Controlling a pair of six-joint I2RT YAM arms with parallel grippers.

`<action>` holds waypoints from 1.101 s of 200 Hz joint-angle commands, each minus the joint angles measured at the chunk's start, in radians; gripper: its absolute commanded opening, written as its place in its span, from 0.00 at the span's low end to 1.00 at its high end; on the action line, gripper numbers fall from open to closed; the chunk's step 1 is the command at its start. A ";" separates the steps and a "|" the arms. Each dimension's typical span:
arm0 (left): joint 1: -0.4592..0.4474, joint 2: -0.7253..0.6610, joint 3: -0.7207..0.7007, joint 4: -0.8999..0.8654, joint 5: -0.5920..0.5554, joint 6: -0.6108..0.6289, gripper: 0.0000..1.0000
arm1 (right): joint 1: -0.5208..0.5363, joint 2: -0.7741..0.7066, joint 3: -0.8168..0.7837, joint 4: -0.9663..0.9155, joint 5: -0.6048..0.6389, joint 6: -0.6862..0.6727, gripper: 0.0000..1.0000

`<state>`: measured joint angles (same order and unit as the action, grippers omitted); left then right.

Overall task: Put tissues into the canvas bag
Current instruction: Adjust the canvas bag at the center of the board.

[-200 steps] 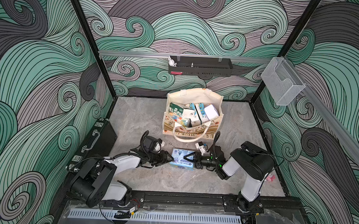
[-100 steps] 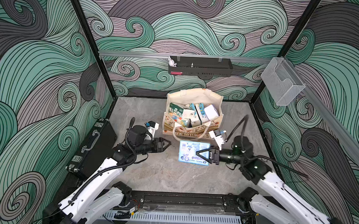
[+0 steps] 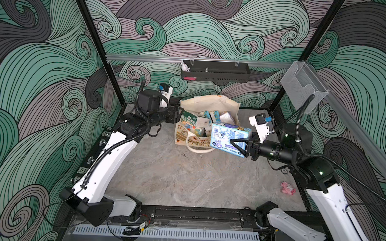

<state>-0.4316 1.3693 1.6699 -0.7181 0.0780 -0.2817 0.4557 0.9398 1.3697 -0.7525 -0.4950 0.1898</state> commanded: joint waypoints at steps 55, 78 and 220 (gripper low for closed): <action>0.065 0.300 0.278 -0.139 0.001 0.055 0.58 | -0.006 0.028 -0.015 0.011 0.133 -0.084 0.49; 0.066 0.403 0.385 -0.190 0.038 0.061 0.56 | -0.006 0.027 -0.020 0.019 0.141 -0.080 0.49; 0.073 0.291 0.138 -0.009 0.283 0.062 0.00 | -0.009 0.132 0.065 0.047 0.279 -0.084 0.49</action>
<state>-0.3191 1.7786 1.8870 -0.7784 0.2924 -0.2504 0.4500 1.0565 1.3777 -0.7601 -0.3069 0.1215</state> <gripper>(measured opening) 0.048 0.491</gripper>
